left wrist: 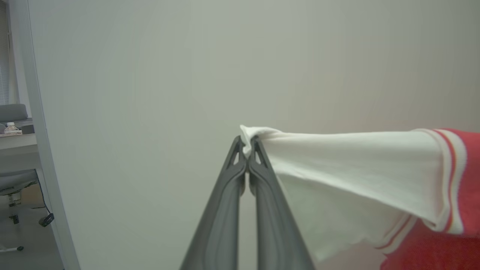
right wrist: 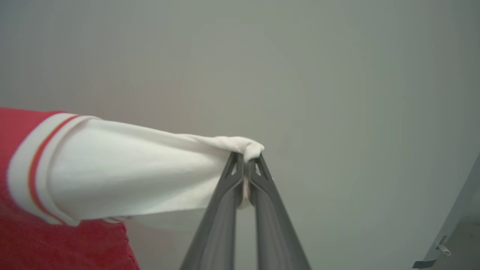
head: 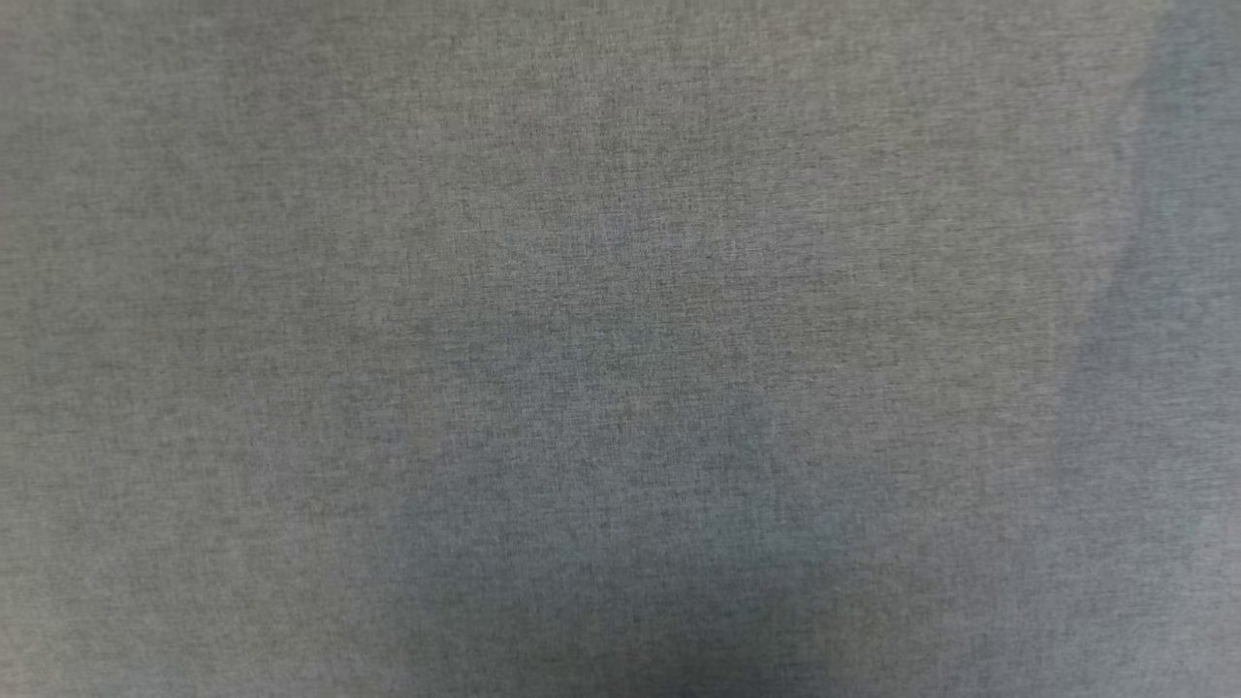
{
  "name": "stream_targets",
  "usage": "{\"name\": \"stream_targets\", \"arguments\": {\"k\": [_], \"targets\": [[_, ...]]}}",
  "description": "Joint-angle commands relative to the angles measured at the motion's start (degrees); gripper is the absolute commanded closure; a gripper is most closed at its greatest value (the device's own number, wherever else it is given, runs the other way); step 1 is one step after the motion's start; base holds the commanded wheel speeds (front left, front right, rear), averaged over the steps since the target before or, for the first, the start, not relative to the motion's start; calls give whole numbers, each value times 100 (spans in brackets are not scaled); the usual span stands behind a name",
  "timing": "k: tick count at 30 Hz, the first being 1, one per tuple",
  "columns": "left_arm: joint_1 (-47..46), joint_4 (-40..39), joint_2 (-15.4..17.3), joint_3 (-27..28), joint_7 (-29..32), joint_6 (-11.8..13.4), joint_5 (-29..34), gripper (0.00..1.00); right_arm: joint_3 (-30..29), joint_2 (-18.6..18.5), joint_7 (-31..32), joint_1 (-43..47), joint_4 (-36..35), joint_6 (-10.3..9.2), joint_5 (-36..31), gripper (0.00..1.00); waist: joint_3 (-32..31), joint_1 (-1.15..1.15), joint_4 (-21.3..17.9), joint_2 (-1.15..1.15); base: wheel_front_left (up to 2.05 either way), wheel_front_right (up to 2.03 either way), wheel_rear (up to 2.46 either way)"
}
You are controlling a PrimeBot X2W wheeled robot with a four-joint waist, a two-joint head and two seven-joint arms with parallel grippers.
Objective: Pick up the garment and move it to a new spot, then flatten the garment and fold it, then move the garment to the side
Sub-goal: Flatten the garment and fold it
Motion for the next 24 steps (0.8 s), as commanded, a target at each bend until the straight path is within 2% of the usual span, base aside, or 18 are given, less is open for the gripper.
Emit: {"name": "stream_targets", "arguments": {"k": [1,7,8,9,11,19,24], "targets": [[43,138,-34,9,-118,-3,-34,100,42,28,-106,97,89,-12,-35,100,172,-2,34,0,0,0,0],[997,471,-262,-77,-474,-11,-324,100,427,95,-410,893,377,-12,118,100,-69,-2,113,0,0,0,0],[1253,489,-310,-94,-501,-12,-378,100,528,71,-421,1076,417,-12,166,100,-147,-2,136,0,0,0,0],[2000,444,-410,-115,-543,-13,-518,100,768,-37,-439,1557,478,-12,340,100,-383,-2,195,0,0,0,0],[2505,412,-474,-89,-553,-14,-608,100,901,-119,-421,1889,489,-12,481,100,-566,-2,228,0,0,0,0],[4347,223,-540,-116,-522,-14,-877,100,1439,-529,100,3269,319,-12,1172,100,-1409,-2,300,0,0,0,0],[5235,127,-473,-357,-48,-15,-1089,100,1652,-852,606,4084,125,-12,1612,100,-1963,-2,372,0,0,0,0]]}}
